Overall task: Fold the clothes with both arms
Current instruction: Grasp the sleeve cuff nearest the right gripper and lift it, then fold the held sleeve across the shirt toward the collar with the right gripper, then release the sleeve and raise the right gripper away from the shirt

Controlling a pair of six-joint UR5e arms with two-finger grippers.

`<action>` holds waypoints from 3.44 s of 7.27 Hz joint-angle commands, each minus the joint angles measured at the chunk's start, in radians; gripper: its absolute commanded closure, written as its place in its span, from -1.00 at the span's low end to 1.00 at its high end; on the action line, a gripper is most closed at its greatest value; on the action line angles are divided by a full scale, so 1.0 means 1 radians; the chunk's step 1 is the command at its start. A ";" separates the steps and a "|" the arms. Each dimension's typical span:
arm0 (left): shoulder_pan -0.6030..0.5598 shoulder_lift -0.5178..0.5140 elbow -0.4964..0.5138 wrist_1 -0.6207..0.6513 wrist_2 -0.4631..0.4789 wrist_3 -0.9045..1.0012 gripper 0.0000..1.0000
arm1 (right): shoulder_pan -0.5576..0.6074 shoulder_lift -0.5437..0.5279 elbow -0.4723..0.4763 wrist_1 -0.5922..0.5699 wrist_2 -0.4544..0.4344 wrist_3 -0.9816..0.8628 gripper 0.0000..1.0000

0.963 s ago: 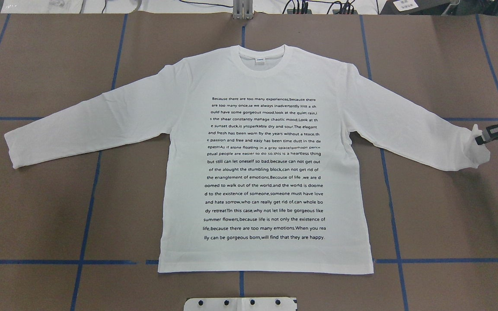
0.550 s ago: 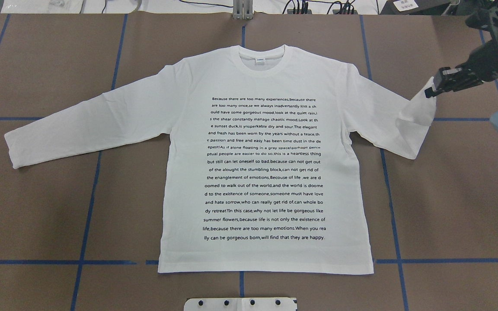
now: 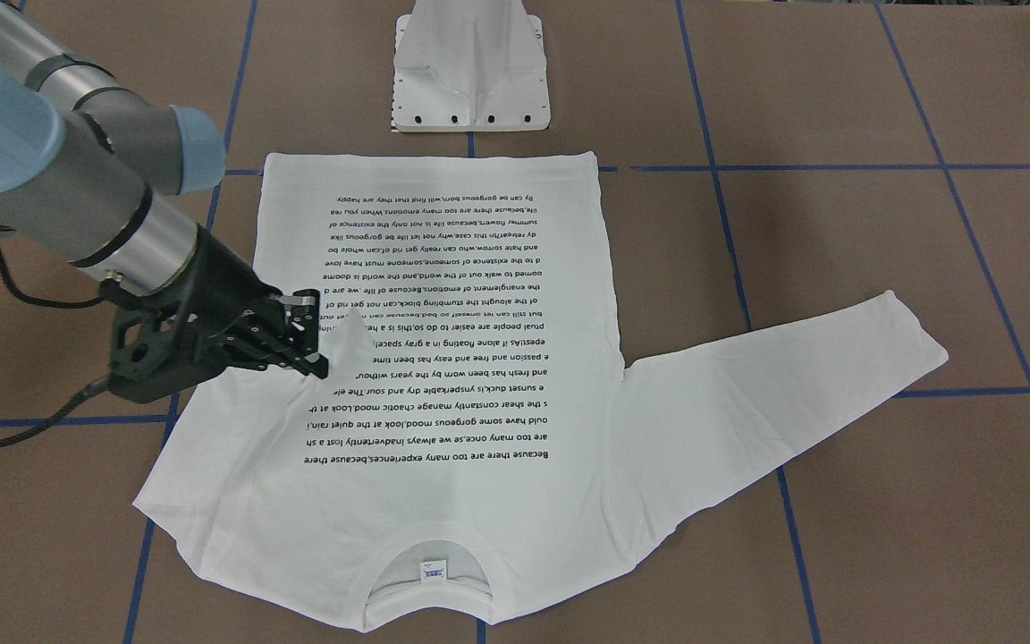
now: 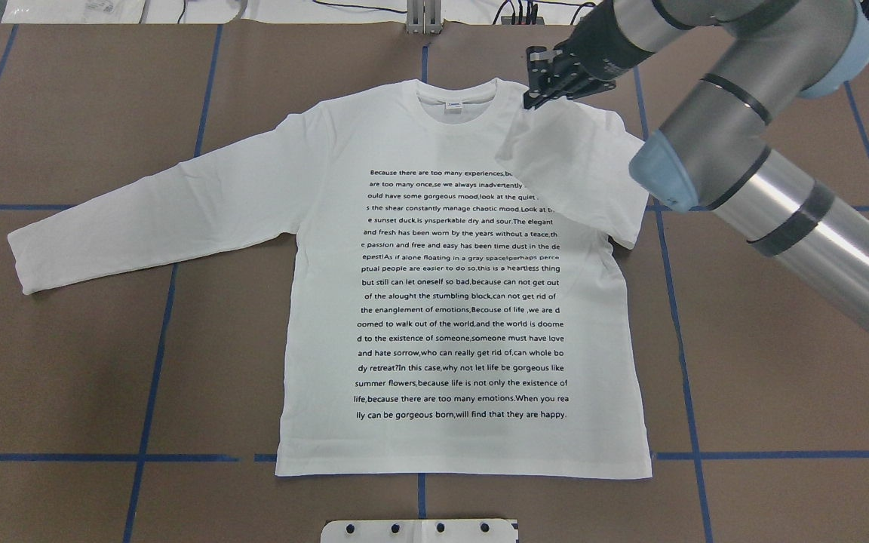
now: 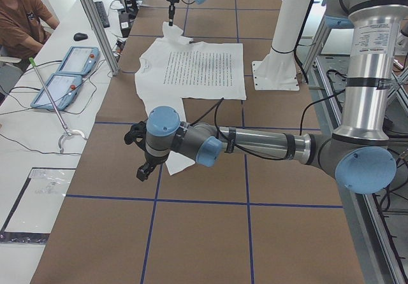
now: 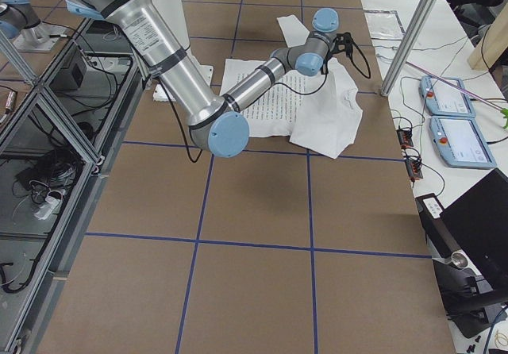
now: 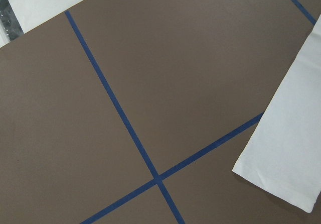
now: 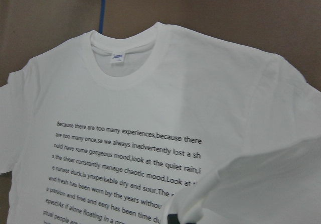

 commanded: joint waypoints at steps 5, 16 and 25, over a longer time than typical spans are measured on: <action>0.001 -0.002 0.009 -0.003 0.005 -0.008 -1.00 | -0.271 0.228 -0.234 0.123 -0.291 0.000 1.00; 0.155 -0.055 0.013 -0.003 0.003 -0.537 -1.00 | -0.226 0.256 -0.193 -0.256 -0.332 0.006 -1.00; 0.509 0.032 0.225 -0.555 0.252 -1.171 -1.00 | 0.221 -0.225 0.291 -0.908 -0.086 -0.720 -1.00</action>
